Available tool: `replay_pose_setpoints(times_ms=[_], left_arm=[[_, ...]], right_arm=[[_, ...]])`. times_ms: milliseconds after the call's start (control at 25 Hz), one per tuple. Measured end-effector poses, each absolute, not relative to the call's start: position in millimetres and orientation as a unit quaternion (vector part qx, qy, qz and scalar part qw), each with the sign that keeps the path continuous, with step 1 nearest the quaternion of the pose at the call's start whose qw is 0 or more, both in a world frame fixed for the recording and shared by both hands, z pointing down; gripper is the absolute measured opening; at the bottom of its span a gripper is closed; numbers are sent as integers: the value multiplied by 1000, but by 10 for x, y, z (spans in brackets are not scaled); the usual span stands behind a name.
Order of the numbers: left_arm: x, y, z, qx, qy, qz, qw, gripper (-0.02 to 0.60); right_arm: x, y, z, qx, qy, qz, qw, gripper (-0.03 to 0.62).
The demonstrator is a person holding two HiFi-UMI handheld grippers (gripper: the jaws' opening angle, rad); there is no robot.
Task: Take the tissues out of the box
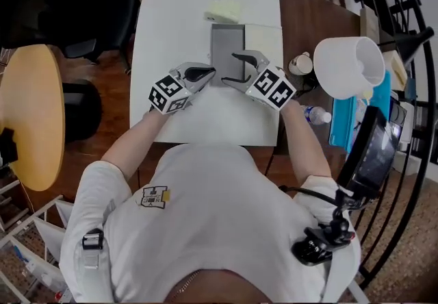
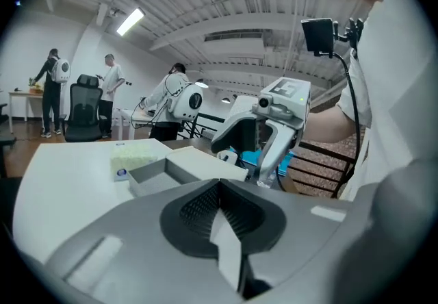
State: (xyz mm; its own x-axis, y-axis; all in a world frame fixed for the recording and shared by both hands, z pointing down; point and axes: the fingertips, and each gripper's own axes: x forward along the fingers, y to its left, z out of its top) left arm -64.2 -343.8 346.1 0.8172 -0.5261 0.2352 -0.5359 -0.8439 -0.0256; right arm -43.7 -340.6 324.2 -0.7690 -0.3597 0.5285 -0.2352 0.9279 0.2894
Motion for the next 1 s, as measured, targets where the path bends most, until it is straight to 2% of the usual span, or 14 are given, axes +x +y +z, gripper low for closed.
replay_pose_setpoints(times_ms=[120,240,400,640,1000], left_arm=[[-720,-3110,3632,956,-264,122,26,0],[-803,-2841,3837,957,-259,121,37,0],[-898,-2429,4361,954,-258,128,84,0],[-952,-2067,4780,950,-249,152,110,0],[-1009,-2112,4788,948,-256,154,108,0]], right_arm=[[-543,-3029,3488,167,-938,-83,293,295],[-642,-2767,3738,190,-943,-56,268,255],[-711,-2418,4337,224,-949,12,222,227],[-762,-2152,4904,250,-941,75,217,144],[-869,-2236,4942,259,-940,101,200,135]])
